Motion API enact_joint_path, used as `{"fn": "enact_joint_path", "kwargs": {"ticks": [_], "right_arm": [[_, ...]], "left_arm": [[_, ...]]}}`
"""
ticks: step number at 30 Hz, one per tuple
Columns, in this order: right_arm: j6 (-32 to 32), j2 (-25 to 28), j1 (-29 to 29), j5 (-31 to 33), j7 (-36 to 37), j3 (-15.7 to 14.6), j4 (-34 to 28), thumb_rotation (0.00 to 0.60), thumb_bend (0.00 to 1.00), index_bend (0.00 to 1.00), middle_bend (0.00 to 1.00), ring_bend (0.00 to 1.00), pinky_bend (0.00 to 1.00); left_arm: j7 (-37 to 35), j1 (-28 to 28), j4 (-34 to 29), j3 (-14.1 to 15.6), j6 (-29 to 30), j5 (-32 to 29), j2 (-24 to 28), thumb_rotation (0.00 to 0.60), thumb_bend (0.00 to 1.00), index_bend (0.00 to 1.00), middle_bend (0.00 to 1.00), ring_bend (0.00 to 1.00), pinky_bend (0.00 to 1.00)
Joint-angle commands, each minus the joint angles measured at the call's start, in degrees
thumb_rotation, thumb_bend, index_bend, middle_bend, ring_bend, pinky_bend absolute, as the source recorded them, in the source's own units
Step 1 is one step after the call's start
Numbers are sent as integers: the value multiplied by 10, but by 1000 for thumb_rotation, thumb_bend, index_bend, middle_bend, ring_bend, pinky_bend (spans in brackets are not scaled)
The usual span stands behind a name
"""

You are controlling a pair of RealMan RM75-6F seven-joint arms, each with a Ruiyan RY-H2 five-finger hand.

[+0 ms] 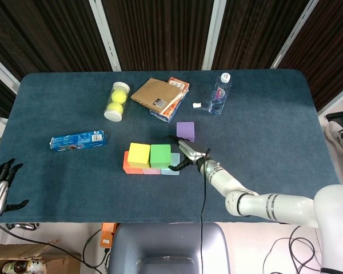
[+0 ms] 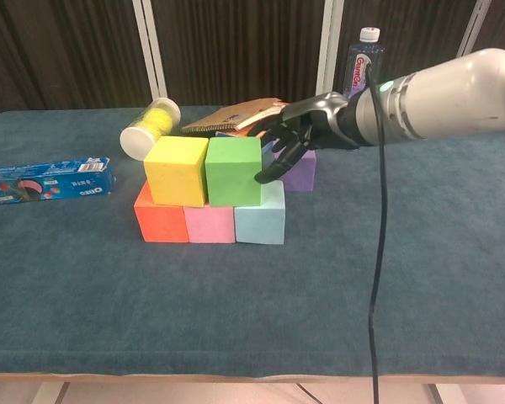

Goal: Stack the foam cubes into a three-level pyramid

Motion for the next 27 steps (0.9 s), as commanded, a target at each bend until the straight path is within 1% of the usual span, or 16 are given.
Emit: {"fn": "enact_joint_path", "kwargs": {"ticks": [1, 12, 16, 27], "right_arm": [[6, -10, 4, 8, -5, -1, 8, 600, 192, 120, 44, 0, 0], [44, -37, 2, 22, -19, 10, 19, 600, 192, 347, 41, 0, 0], [46, -38, 0, 26, -24, 14, 16, 600, 192, 380, 41, 0, 0], [48, -27, -18, 11, -24, 23, -4, 600, 193, 410, 41, 0, 0]], "left_arm": [[-2, 0, 1, 0, -1, 1, 0, 600, 10, 147, 0, 0, 115], [-11, -1, 2, 3, -6, 4, 4, 600, 10, 147, 0, 0, 115], [-12, -1, 2, 3, -4, 6, 4, 600, 10, 147, 0, 0, 115], [-10, 0, 2, 3, -3, 7, 3, 600, 10, 147, 0, 0, 115]]}}
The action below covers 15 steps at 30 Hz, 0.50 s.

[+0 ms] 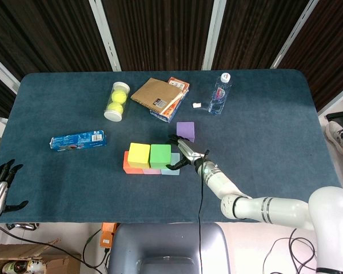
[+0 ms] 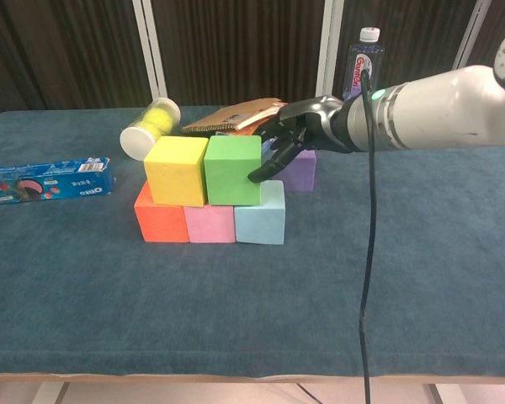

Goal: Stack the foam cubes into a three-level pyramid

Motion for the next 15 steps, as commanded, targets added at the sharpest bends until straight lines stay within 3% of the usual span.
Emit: {"fn": "enact_joint_path", "kwargs": {"ticks": [1, 15], "right_arm": [[1, 2, -3, -3, 0, 2, -3, 600, 192, 413, 41, 0, 0], [-13, -12, -7, -8, 1, 12, 13, 600, 192, 401, 41, 0, 0]], "left_arm": [[1, 0, 0, 0, 0, 0, -1, 600, 10, 147, 0, 0, 115], [-1, 0, 2, 0, -1, -1, -1, 600, 10, 147, 0, 0, 115]]}}
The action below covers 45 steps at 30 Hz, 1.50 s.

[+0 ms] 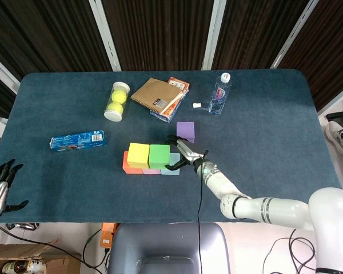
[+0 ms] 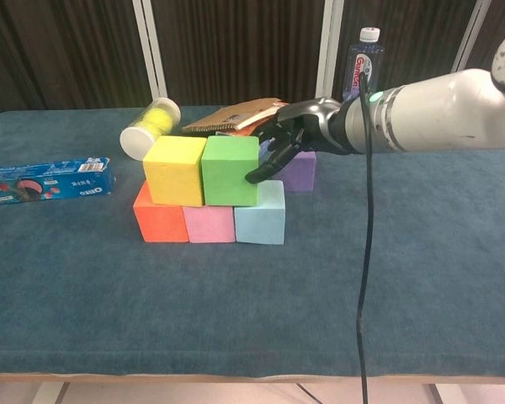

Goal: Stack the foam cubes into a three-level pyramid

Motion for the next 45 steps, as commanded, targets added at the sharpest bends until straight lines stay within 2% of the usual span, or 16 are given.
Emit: {"fn": "enact_joint_path", "kwargs": {"ticks": [1, 16, 37, 45], "right_arm": [[-2, -2, 0, -1, -1, 0, 3, 600, 192, 400, 41, 0, 0], [-3, -7, -1, -1, -5, 4, 6, 600, 193, 343, 41, 0, 0], [6, -10, -1, 6, -18, 4, 9, 600, 193, 341, 41, 0, 0], [2, -14, 0, 7, -18, 7, 10, 600, 192, 258, 41, 0, 0]], "left_arm": [[-1, 0, 1, 0, -1, 0, 0, 600, 10, 147, 0, 0, 115], [-5, 1, 3, 1, -1, 0, 0, 600, 10, 147, 0, 0, 115], [-10, 1, 8, 1, -3, 1, 1, 600, 10, 147, 0, 0, 115], [-13, 1, 9, 1, -3, 1, 1, 600, 10, 147, 0, 0, 116]]}}
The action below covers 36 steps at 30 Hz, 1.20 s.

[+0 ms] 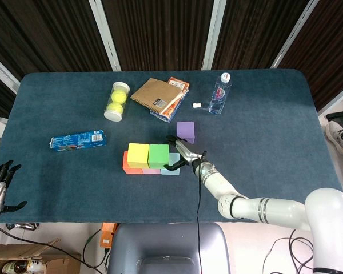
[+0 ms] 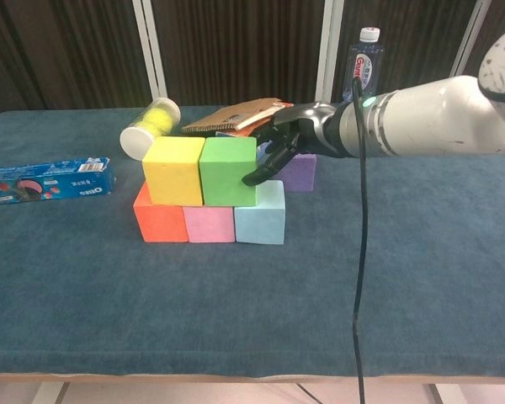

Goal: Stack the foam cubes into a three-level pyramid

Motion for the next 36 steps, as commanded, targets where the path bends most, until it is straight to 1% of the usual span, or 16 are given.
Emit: {"fn": "enact_joint_path", "kwargs": {"ticks": [1, 11, 13, 20, 22, 25, 29, 32, 36], "right_arm": [[-2, 1, 0, 0, 0, 1, -1, 600, 192, 248, 41, 0, 0], [-7, 3, 2, 4, -3, -3, -3, 600, 193, 141, 41, 0, 0], [-11, 6, 2, 6, -3, -4, -4, 600, 193, 99, 41, 0, 0], [-19, 14, 4, 10, -6, -8, -9, 600, 193, 0, 42, 0, 0], [-18, 30, 2, 7, -13, -17, -24, 600, 193, 0, 40, 0, 0], [-14, 51, -5, 3, -13, -22, -43, 600, 187, 0, 28, 0, 0], [-8, 91, -24, -15, -3, -19, -82, 600, 173, 0, 16, 0, 0], [-4, 135, -49, -46, 15, -10, -121, 600, 167, 0, 10, 0, 0], [8, 200, -98, -97, 66, 21, -160, 600, 165, 0, 2, 0, 0]], "left_arm": [[-1, 0, 0, 0, 0, 0, 0, 600, 10, 147, 0, 0, 116], [0, 0, -1, 0, 1, 1, 1, 600, 10, 147, 0, 0, 115], [0, 0, -1, 0, 1, 1, 1, 600, 10, 147, 0, 0, 115], [1, 0, -2, 0, 2, 1, 1, 600, 10, 147, 0, 0, 115], [0, 2, -3, 0, 5, 1, 3, 600, 10, 147, 0, 0, 115], [-2, 5, -4, 0, 9, 1, 6, 600, 10, 147, 0, 0, 115], [-1, 9, -2, 0, 12, -2, 8, 600, 10, 147, 0, 0, 115], [-4, 13, 2, 1, 13, -6, 8, 600, 11, 147, 0, 0, 115], [-18, 19, 9, -1, 17, -10, 11, 600, 10, 147, 0, 0, 115]]}}
